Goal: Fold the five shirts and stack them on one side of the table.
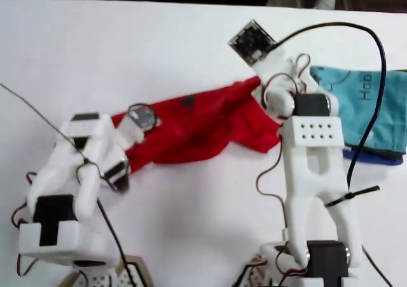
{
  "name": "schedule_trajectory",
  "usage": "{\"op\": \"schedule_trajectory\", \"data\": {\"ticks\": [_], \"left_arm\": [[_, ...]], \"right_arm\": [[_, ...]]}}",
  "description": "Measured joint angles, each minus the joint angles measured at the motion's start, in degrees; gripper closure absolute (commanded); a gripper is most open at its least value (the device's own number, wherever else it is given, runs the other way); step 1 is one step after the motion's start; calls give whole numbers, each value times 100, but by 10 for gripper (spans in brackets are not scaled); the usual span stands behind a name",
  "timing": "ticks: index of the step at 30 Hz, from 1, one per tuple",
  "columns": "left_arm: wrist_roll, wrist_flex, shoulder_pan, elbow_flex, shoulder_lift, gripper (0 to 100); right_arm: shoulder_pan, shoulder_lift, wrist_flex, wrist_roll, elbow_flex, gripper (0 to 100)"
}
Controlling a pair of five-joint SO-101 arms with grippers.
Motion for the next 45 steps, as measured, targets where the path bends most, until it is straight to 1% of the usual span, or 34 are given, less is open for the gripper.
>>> {"op": "schedule_trajectory", "data": {"ticks": [9, 13, 17, 19, 20, 21, 22, 23, 25, 27, 32, 36, 40, 43, 45], "left_arm": [[-18, -114, -211, -378, 62, 797], [-26, -211, -211, -554, 519, 797], [-53, -114, -220, -818, 879, 799], [-53, -70, -220, -888, 976, 839], [-53, -35, -220, -932, 1011, 889], [-35, -9, -220, -949, 1029, 964], [-35, 0, -220, -958, 1046, 991], [-35, 0, -220, -958, 1046, 959], [-35, 9, -211, -958, 1046, 979], [-35, 53, -211, -958, 1037, 974], [-35, 651, -211, -1336, 580, 975], [-35, 1688, -220, -2057, -431, 975], [-35, 2620, -211, -2840, -1609, 975], [-35, 3015, -211, -3235, -2462, 975], [70, 3130, -211, -3358, -2998, 975]], "right_arm": [[0, 0, 0, 0, 0, 978], [0, 0, 0, 0, 0, 978], [0, 0, 0, 0, 0, 978], [0, 0, 0, 0, 0, 978], [0, 0, 0, 0, 0, 978], [0, 0, 0, 0, 0, 978], [0, 0, 0, 0, 0, 978], [0, 0, 0, 0, 0, 978], [0, 0, 0, 0, 0, 978], [0, 0, 0, -26, 0, 978], [0, 0, 0, -730, 0, 978], [-26, -70, 9, -703, 0, 978], [-132, -782, 273, -607, 0, 978], [-141, -1600, 308, -598, 0, 978], [-141, -2154, 325, -598, 0, 978]]}}
